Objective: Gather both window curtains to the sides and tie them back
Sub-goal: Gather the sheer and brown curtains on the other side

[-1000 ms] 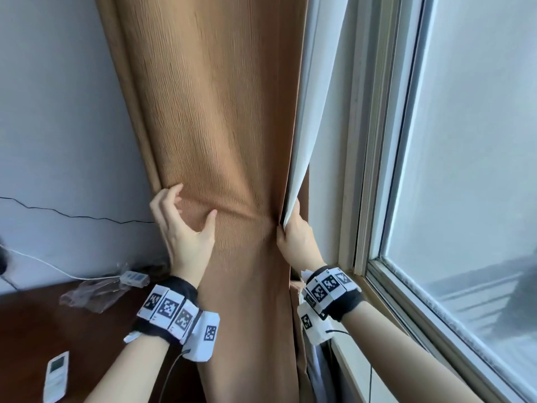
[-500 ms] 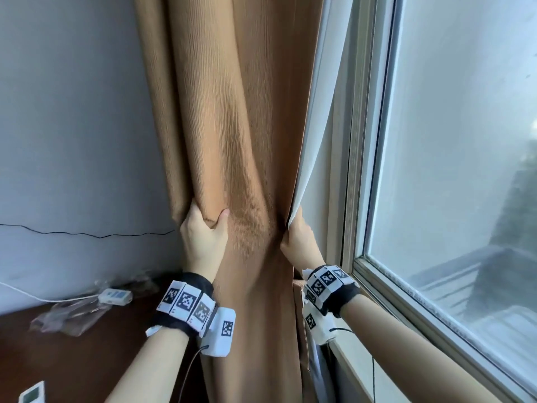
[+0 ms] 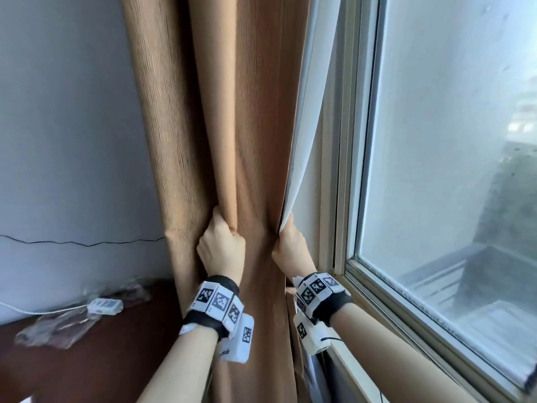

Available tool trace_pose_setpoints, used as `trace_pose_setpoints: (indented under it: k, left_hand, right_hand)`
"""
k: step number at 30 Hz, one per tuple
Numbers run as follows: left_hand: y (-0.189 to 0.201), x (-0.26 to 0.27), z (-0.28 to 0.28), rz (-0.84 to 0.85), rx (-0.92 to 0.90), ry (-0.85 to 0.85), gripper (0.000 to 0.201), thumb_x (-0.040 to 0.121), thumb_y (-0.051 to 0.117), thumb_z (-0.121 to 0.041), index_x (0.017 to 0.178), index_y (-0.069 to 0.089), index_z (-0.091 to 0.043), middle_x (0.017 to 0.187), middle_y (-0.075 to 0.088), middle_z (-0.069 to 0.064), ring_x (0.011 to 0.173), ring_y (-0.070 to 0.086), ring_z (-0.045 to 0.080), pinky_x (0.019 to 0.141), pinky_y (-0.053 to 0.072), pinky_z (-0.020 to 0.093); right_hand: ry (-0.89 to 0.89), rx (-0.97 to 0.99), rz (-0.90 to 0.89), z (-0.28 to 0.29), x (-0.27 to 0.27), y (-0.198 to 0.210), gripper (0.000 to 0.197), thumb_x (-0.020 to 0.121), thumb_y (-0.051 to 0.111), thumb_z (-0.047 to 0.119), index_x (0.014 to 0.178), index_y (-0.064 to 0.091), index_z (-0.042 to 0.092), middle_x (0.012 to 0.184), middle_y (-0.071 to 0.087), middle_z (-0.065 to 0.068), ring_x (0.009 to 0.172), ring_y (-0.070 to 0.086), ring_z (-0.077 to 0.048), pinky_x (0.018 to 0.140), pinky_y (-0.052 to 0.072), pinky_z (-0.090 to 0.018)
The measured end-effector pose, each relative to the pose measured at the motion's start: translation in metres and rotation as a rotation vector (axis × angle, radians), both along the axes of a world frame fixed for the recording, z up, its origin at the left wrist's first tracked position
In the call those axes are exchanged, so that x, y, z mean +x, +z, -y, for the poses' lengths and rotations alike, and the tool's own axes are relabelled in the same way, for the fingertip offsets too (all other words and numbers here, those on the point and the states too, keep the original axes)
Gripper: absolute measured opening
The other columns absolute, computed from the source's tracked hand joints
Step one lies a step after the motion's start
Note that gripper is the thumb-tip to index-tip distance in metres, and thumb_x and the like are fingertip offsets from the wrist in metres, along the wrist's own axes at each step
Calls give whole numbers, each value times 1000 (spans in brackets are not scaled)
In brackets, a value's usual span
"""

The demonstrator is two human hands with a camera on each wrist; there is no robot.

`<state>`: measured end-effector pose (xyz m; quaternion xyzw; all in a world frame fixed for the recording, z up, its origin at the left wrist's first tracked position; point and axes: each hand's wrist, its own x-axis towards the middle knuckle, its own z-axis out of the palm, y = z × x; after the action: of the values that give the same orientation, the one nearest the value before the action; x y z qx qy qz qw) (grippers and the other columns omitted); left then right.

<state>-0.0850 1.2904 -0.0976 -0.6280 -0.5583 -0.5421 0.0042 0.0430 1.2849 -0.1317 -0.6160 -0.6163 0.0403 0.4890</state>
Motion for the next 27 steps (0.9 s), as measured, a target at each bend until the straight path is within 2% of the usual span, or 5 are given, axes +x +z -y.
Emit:
trace_pose_setpoints:
  k: [6, 10, 19, 23, 27]
  left_hand:
    - [-31, 30, 2, -246, -135, -248, 54, 83, 53, -2, 135, 37, -2, 126, 51, 18, 112, 54, 37, 89, 44, 44]
    - [-54, 32, -4, -381, -268, -370, 61, 83, 52, 0, 140, 30, -2, 144, 37, 15, 134, 36, 31, 109, 31, 37]
    - [-54, 26, -21, -483, -611, -478, 69, 82, 48, -20, 145, 21, -23, 151, 18, -1, 137, 28, 30, 107, 29, 59]
    - [-58, 25, -33, -530, -638, -557, 70, 75, 53, -26, 141, 28, -27, 144, 23, -5, 134, 32, 28, 108, 31, 55]
    - [-64, 28, -35, -409, -581, -681, 69, 79, 64, -28, 142, 36, -20, 143, 33, 3, 134, 33, 22, 113, 28, 41]
  right_hand:
    - [52, 40, -26, 8, -3, -2, 53, 86, 52, 8, 134, 31, 10, 103, 64, -11, 94, 62, -39, 72, 46, -35]
    - [82, 8, -72, 10, 6, -4, 51, 81, 46, -4, 130, 36, 6, 92, 61, -5, 89, 62, -35, 70, 39, -25]
    - [182, -70, -90, 21, 13, 7, 54, 81, 50, 5, 132, 35, 13, 96, 60, -4, 88, 57, -25, 76, 43, -28]
    - [159, 9, -93, 20, 16, 11, 60, 82, 69, 31, 133, 42, 17, 110, 62, 5, 97, 59, -13, 86, 50, -29]
    - [20, -21, -109, 4, 29, 4, 32, 82, 59, 10, 113, 53, 6, 92, 67, -11, 89, 65, -31, 75, 52, -36]
